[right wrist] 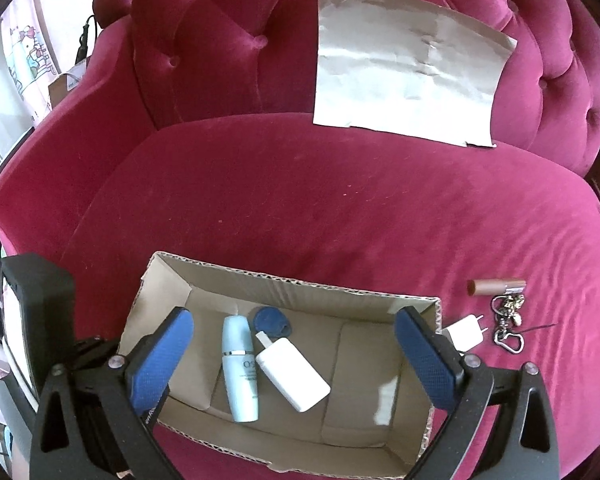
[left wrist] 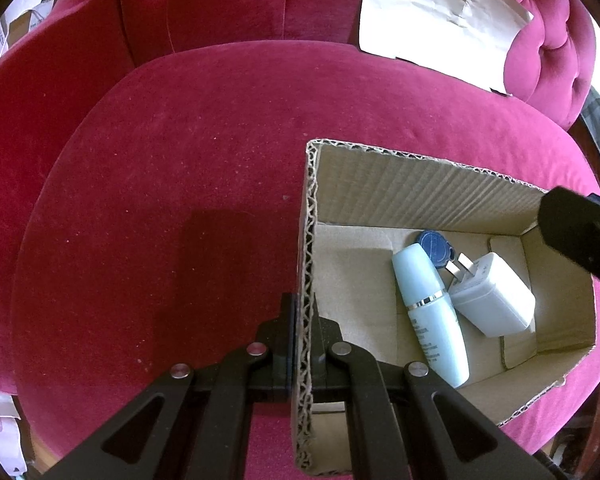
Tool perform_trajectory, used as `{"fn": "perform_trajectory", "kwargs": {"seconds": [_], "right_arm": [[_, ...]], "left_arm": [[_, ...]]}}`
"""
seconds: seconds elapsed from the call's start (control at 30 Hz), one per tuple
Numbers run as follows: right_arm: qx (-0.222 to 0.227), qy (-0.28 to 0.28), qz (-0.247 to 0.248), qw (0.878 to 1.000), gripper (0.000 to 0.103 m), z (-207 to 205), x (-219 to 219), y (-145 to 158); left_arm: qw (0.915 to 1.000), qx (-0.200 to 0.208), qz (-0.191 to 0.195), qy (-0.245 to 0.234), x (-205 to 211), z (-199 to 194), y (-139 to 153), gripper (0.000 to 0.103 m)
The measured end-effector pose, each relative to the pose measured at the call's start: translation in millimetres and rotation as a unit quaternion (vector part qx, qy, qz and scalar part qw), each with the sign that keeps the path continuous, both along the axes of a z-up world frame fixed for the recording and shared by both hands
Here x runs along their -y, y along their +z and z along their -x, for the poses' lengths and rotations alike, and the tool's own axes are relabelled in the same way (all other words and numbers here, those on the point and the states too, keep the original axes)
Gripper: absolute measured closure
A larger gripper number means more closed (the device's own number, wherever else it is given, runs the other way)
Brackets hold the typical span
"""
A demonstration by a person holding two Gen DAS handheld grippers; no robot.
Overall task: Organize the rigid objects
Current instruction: 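Move the right gripper back toward the black round jar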
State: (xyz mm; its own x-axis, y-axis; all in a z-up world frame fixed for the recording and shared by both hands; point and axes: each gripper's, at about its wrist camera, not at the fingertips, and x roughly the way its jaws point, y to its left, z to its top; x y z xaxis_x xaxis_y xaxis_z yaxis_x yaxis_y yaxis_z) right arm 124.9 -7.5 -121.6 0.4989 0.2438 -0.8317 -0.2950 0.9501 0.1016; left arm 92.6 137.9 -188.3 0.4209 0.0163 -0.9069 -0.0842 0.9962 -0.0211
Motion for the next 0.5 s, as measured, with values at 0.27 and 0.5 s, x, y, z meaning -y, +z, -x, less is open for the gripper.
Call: {"fn": "perform_trajectory", "kwargs": {"seconds": [0.27,0.5], "right_arm": [[0.022,-0.008,0.005,1.000,0.000,2.1,19.1,12.0],[0.032,-0.016,0.014,0.999,0.000,3.8,39.3,16.7]], "left_arm": [[1.0000,-0.001,-0.003,0.001,0.9,-0.7,0.3,0.099],[1.0000,0.000,-0.007,0.001,3.9,0.0,0.5,0.099]]}}
